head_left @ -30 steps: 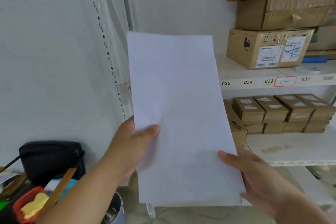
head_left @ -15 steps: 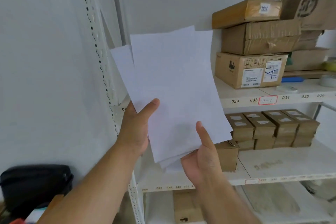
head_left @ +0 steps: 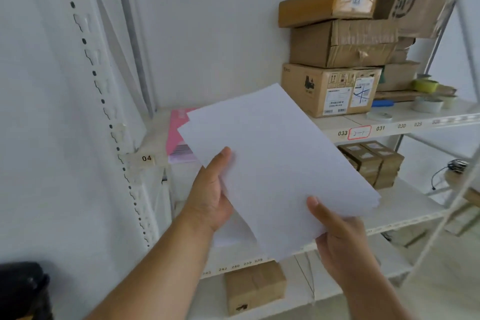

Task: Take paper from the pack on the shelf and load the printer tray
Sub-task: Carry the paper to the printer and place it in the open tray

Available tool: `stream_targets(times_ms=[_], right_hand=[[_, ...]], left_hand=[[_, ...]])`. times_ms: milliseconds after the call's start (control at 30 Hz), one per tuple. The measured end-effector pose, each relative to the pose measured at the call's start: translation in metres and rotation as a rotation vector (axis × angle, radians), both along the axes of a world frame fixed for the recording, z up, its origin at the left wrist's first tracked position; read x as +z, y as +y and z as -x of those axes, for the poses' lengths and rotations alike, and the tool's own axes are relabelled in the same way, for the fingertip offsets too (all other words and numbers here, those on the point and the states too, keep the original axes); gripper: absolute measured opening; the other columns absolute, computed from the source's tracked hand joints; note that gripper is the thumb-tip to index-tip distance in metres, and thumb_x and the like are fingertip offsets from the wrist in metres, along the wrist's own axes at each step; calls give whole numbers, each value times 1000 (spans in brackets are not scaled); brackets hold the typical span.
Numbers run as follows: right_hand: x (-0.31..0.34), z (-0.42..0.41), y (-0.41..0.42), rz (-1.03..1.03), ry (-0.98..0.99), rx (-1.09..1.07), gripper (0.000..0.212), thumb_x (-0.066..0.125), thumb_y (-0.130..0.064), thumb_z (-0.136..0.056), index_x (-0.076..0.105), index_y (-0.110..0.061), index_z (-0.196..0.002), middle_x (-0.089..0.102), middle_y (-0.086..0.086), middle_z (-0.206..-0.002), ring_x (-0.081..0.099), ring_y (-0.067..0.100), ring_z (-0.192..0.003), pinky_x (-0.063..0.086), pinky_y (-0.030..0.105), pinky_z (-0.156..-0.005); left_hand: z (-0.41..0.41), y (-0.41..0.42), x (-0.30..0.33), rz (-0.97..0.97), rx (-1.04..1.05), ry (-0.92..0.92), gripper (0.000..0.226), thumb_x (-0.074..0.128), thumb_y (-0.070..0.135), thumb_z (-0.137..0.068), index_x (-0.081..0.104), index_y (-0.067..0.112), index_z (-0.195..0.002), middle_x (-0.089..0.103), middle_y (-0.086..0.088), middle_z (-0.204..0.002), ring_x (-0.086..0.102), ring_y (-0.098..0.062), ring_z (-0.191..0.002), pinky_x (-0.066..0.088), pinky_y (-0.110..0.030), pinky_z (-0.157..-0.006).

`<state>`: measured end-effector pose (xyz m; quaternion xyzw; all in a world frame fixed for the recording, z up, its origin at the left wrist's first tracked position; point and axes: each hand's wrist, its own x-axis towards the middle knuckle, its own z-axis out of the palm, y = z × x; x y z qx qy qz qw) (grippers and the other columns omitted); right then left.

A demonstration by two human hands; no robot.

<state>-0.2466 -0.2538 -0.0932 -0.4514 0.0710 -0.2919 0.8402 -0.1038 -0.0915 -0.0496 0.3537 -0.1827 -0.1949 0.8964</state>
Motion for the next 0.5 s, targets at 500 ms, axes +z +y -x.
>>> stream_targets(times_ms=[500], right_hand=[[-25, 131, -113, -43, 116, -381, 52, 61, -2, -91, 61, -14, -141, 71, 12, -137, 70, 29, -123, 62, 43, -88]], left_hand=[[37, -175, -51, 31, -462, -6, 36, 88, 20, -78, 81, 22, -114, 78, -10, -121, 71, -33, -117, 58, -52, -100]])
